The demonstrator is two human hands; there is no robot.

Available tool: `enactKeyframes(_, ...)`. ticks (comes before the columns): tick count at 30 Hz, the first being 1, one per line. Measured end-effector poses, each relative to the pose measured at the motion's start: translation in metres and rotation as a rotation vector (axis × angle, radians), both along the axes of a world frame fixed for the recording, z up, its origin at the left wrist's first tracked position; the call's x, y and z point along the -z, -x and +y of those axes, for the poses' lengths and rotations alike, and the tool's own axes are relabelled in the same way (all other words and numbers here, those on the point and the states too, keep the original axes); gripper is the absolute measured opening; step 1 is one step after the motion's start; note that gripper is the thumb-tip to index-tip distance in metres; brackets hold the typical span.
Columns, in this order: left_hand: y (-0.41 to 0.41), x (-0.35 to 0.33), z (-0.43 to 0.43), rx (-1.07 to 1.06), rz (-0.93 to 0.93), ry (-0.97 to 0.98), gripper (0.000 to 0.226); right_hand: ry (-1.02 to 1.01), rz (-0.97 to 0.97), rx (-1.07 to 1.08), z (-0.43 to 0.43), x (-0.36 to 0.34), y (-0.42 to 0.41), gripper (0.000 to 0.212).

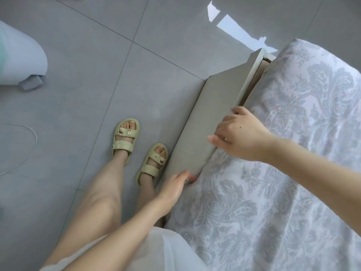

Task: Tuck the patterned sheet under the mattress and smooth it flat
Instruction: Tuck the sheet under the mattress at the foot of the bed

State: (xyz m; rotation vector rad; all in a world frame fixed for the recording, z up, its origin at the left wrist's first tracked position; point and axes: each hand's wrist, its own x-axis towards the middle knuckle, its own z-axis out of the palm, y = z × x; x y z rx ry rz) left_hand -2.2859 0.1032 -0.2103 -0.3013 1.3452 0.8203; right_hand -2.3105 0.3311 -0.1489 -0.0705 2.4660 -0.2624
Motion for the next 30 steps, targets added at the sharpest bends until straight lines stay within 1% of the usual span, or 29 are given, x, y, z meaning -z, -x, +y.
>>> enactKeyframes(2,-0.018,-0.005,-0.014,-0.036,-0.05,0.007,0.034,0.005,-0.08,-0.077,-0.027,-0.001,-0.026,0.069)
enactKeyframes(4,-0.029,-0.005,-0.02,-0.056,-0.05,-0.003,0.031,-0.011,-0.1,-0.118,-0.043,0.003,-0.048,0.064)
enactKeyframes(5,-0.032,-0.003,-0.023,-0.063,-0.042,-0.001,0.03,-0.024,-0.08,-0.119,-0.048,0.006,-0.055,0.062)
enactKeyframes(7,-0.036,-0.002,-0.026,-0.049,-0.037,-0.003,0.034,-0.055,-0.123,-0.117,-0.055,0.008,-0.055,0.068)
enactKeyframes(8,-0.039,-0.001,-0.028,-0.026,-0.045,-0.022,0.043,-0.084,-0.18,-0.134,-0.06,0.008,-0.05,0.073)
enactKeyframes(9,-0.043,0.001,-0.031,0.009,-0.056,-0.034,0.056,-0.103,-0.262,-0.17,-0.066,0.008,-0.046,0.077)
enactKeyframes(10,-0.047,-0.001,-0.033,0.031,-0.077,-0.043,0.068,-0.115,-0.34,-0.189,-0.072,0.01,-0.042,0.076)
enactKeyframes(11,-0.05,0.0,-0.033,0.024,-0.127,-0.042,0.07,-0.123,-0.418,-0.209,-0.076,0.015,-0.038,0.075)
enactKeyframes(13,-0.053,-0.002,-0.025,-0.04,-0.276,-0.037,0.06,-0.149,-0.55,-0.226,-0.085,0.023,-0.027,0.075)
enactKeyframes(14,-0.052,-0.003,-0.018,-0.058,-0.338,-0.052,0.054,-0.149,-0.57,-0.197,-0.086,0.025,-0.026,0.076)
enactKeyframes(15,-0.052,-0.003,-0.011,-0.06,-0.371,-0.083,0.051,-0.136,-0.548,-0.139,-0.085,0.025,-0.027,0.075)
enactKeyframes(17,-0.056,-0.001,-0.002,-0.061,-0.404,-0.115,0.052,-0.075,-0.421,-0.029,-0.08,0.019,-0.032,0.068)
enactKeyframes(18,-0.057,0.001,-0.001,-0.059,-0.442,-0.1,0.055,-0.067,-0.381,-0.023,-0.077,0.017,-0.036,0.067)
enactKeyframes(20,-0.054,0.006,-0.002,-0.054,-0.474,-0.067,0.061,-0.118,-0.438,-0.122,-0.08,0.017,-0.038,0.07)
enactKeyframes(22,-0.052,0.012,-0.006,-0.058,-0.483,-0.081,0.068,-0.211,-0.574,-0.231,-0.088,0.03,-0.036,0.078)
enactKeyframes(24,-0.051,0.014,-0.012,-0.061,-0.42,-0.073,0.072,-0.291,-0.715,-0.237,-0.095,0.039,-0.032,0.082)
enactKeyframes(25,-0.051,0.013,-0.018,-0.072,-0.346,-0.045,0.071,-0.314,-0.756,-0.234,-0.097,0.041,-0.03,0.081)
enactKeyframes(27,-0.059,0.013,-0.038,-0.149,-0.107,0.003,0.067,-0.369,-0.808,-0.234,-0.099,0.043,-0.029,0.082)
enactKeyframes(28,-0.064,0.014,-0.051,-0.159,-0.011,-0.005,0.069,-0.404,-0.837,-0.231,-0.099,0.043,-0.028,0.082)
enactKeyframes(29,-0.07,0.013,-0.061,-0.122,0.036,-0.024,0.072,-0.434,-0.871,-0.232,-0.101,0.043,-0.027,0.082)
enactKeyframes(30,-0.078,0.011,-0.068,-0.045,0.025,-0.035,0.075,-0.452,-0.901,-0.222,-0.103,0.041,-0.026,0.083)
